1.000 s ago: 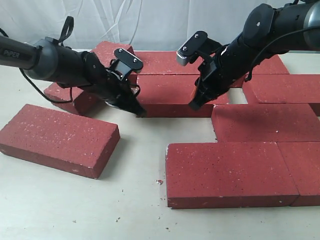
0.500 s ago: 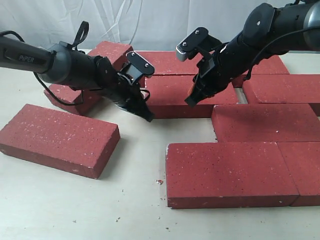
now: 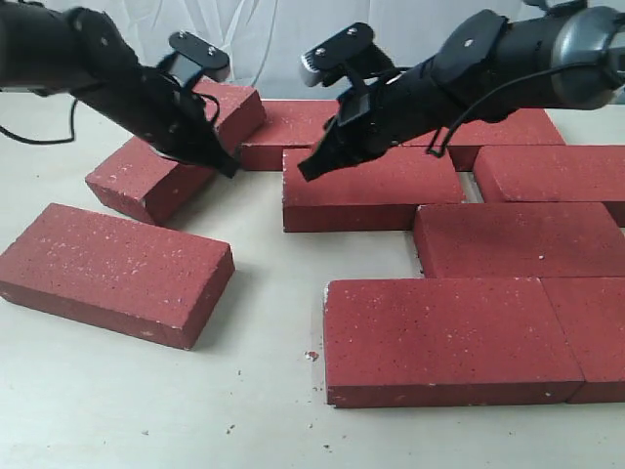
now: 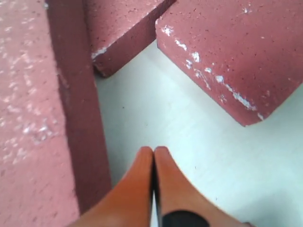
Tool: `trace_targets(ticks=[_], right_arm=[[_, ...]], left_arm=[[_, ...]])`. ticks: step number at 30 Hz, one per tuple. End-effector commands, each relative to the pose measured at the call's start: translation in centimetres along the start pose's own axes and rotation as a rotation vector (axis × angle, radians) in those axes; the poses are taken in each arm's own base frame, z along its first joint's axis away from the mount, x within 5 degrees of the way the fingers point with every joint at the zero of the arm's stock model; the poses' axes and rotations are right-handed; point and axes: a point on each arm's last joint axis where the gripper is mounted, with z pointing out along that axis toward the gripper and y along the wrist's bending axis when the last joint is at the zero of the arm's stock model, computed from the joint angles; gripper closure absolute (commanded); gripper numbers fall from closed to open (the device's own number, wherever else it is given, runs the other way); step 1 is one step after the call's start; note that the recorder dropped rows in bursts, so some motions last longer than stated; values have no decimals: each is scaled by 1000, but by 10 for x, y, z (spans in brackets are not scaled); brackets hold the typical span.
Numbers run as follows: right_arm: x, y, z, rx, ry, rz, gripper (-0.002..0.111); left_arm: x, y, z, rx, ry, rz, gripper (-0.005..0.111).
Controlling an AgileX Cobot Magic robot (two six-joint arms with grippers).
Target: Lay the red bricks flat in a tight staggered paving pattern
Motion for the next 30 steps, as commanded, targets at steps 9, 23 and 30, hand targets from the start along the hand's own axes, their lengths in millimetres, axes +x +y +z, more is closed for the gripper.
trace_targets(ticks=[9,23,30], right_arm=[[-50,27,71,-35,175,-91,109],[-35,18,120,37,337,-155,109],[-33,14,120,79,360,-149,109]], left_arm=[[45,63,-61,-51,11,-257,107],[44,63,-60,-38,-40,-245,107],[44,63,-60,-38,-40,-245,107]])
